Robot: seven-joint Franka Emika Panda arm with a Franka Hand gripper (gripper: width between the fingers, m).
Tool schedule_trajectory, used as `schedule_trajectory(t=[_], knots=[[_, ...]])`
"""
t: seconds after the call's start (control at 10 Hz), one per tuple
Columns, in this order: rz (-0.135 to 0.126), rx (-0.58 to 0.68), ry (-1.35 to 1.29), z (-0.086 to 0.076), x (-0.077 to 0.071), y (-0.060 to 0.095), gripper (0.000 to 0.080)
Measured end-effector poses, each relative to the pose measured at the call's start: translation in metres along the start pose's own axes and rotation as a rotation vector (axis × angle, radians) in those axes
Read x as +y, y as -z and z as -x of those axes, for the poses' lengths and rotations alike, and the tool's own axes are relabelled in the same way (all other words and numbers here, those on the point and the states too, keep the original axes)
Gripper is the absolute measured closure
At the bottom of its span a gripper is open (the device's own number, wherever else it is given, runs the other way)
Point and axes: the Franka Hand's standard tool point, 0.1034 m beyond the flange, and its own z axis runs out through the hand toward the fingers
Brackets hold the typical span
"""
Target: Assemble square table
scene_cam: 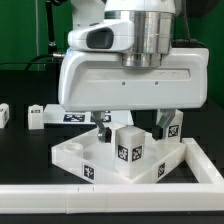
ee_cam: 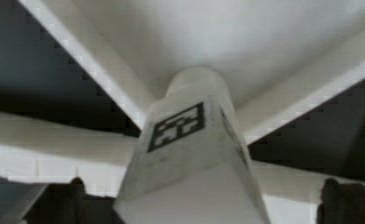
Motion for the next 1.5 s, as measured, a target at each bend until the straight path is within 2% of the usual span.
schedule_trajectory(t=[0.3, 0.4, 0.5, 0.7, 1.0, 1.5], knots=[[0.008, -0.002, 0.237, 0.0026, 0.0083, -0.0006, 0.0151], [0.009, -0.002, 0.254, 0.003, 0.0092, -0.0008, 0.0267], [0.009, -0.002, 0.244, 0.003, 0.0091, -0.0008, 0.0267], [0.009, -0.002, 0.243, 0.0028, 0.0091, -0.0005, 0.0507], [0.007, 0.0, 0.114, 0.0027, 0.0096, -0.0002, 0.0507], [-0.002, 0.005, -0.424, 0.0014, 0.0073, 0.0006, 0.0508]])
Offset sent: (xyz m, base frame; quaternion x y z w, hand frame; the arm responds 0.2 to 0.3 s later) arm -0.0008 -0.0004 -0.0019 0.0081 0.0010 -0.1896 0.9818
